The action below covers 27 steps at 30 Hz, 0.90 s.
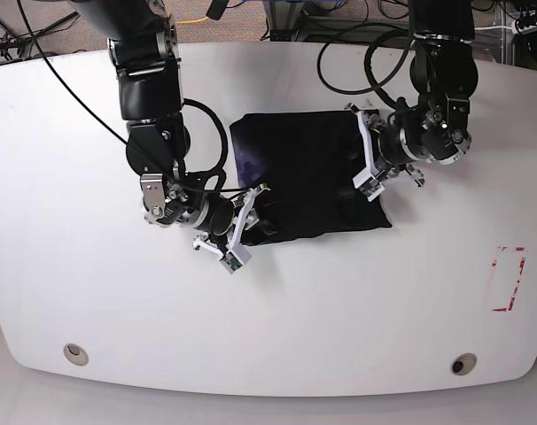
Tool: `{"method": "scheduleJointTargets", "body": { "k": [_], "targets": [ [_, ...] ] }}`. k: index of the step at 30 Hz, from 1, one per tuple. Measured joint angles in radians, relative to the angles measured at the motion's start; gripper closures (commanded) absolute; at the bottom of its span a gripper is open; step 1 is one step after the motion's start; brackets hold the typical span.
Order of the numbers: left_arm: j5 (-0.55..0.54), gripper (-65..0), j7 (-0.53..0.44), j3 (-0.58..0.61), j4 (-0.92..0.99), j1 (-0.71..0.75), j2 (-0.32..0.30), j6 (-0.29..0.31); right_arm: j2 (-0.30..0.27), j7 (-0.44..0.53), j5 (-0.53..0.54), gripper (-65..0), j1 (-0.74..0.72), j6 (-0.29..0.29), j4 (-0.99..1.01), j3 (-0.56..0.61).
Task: Fold the T-shirt properly
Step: 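Grasp the folded bundle with both grippers and lift it, then release the right gripper and carry the bundle with the left gripper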
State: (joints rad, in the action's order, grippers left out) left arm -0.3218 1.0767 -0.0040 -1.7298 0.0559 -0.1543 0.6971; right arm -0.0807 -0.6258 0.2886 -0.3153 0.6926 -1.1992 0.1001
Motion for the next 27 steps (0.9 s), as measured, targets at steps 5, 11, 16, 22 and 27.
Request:
{"method": "scheduleJointTargets", "body": {
  "k": [5,11,16,22,27],
  "targets": [
    [-0.015,-12.2,-0.032,0.002,0.124,-0.078,-0.046,0.006,-0.045,0.028,0.008,-19.0,0.058,0.0,0.015,0.0],
    [-0.052,-12.2,-0.194,0.044,0.346,-0.201,-0.105,0.012,-0.098,0.016,0.029,-19.0,0.145,0.001,-0.107,0.0],
    [-0.006,-12.2,-0.159,0.074,0.389,-0.281,-0.141,0.004,-0.107,-0.035,0.032,-18.9,0.241,0.004,-0.245,0.004],
    [0.01,-12.2,-0.135,0.071,0.396,-0.344,-0.149,0.003,-0.054,-0.065,0.022,-18.9,0.328,-0.007,-0.344,-0.002],
    [0.008,-12.1,-0.137,0.067,0.39,-0.386,-0.149,0.003,0.022,-0.072,0.025,-18.9,0.346,-0.001,-0.342,0.008]
  ]
}}
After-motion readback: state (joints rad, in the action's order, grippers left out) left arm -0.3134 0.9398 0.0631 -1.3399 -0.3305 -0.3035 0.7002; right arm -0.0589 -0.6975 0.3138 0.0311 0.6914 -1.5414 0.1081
